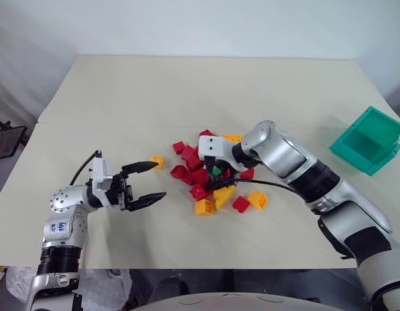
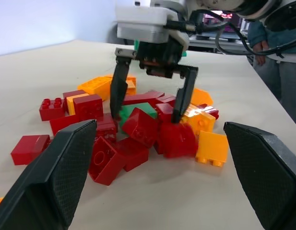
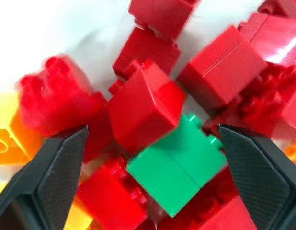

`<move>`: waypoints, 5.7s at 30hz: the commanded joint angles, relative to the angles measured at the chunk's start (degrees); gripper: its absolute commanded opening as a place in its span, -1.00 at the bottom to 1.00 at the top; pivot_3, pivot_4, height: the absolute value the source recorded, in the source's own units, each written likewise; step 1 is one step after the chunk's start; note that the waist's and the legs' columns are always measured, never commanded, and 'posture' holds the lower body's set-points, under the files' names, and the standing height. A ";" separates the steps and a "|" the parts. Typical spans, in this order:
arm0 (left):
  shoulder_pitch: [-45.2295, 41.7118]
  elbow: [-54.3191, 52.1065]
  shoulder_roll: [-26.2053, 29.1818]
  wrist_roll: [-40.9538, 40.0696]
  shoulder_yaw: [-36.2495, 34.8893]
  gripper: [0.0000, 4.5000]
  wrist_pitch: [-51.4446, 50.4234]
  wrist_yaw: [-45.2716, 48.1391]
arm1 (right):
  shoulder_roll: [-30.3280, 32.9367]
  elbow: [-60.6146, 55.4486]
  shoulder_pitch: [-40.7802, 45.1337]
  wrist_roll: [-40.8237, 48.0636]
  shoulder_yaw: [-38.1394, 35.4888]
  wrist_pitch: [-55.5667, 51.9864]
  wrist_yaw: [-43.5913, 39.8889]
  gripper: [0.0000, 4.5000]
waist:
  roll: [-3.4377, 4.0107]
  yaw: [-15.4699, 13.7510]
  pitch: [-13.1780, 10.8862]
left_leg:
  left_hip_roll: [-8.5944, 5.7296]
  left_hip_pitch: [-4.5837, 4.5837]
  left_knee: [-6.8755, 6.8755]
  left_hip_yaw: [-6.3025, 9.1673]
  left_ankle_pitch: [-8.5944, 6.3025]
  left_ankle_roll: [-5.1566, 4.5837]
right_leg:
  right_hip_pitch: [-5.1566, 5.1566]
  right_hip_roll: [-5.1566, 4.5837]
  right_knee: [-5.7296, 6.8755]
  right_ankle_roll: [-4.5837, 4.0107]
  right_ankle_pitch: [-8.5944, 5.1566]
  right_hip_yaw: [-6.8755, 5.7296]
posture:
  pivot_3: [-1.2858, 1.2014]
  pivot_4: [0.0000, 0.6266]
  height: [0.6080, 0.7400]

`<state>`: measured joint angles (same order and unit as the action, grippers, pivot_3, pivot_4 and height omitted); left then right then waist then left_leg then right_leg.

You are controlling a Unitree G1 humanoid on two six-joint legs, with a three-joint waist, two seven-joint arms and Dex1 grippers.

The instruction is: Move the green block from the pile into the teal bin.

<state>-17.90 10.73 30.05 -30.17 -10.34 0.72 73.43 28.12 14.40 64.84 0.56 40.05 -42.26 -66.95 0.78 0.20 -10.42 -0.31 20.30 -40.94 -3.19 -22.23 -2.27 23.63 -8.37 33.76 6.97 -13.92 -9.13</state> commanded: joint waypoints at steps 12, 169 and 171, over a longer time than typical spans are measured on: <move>0.50 -2.63 -0.28 -1.17 -0.56 1.00 0.73 -0.56 | -1.59 4.22 0.26 -6.80 -0.61 -3.00 -3.05 0.14 | 0.03 0.41 0.01 | 0.02 -0.07 -0.02 -0.01 -0.02 0.06 | -0.01 0.00 0.08 -0.02 -0.01 0.04 | 0.03 -0.52 1.00; -22.15 4.01 -12.68 9.85 13.38 1.00 -6.11 -10.29 | 3.01 -15.67 -37.73 20.17 -52.92 -1.96 41.98 0.09 | 0.32 -1.54 -0.29 | -0.07 0.10 0.06 -0.42 0.10 -0.16 | 0.01 -0.04 -0.20 0.21 0.15 0.08 | 0.03 -0.52 1.00; -22.18 3.92 -12.74 9.91 13.54 1.00 -6.19 -10.37 | 3.21 -17.34 -38.02 20.30 -53.84 -1.59 42.73 -0.23 | 0.32 -1.53 -0.29 | -0.07 0.10 0.05 -0.41 0.10 -0.16 | 0.01 -0.04 -0.20 0.21 0.15 0.08 | 0.03 -0.52 1.00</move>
<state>-39.87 16.46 17.23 -19.97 3.29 -6.08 63.29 30.81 0.32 26.69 20.67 -11.75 -45.05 -25.09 1.09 -1.33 -10.71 -0.39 20.41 -40.88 -3.60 -22.13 -2.43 23.64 -8.41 33.56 7.18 -13.77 -9.05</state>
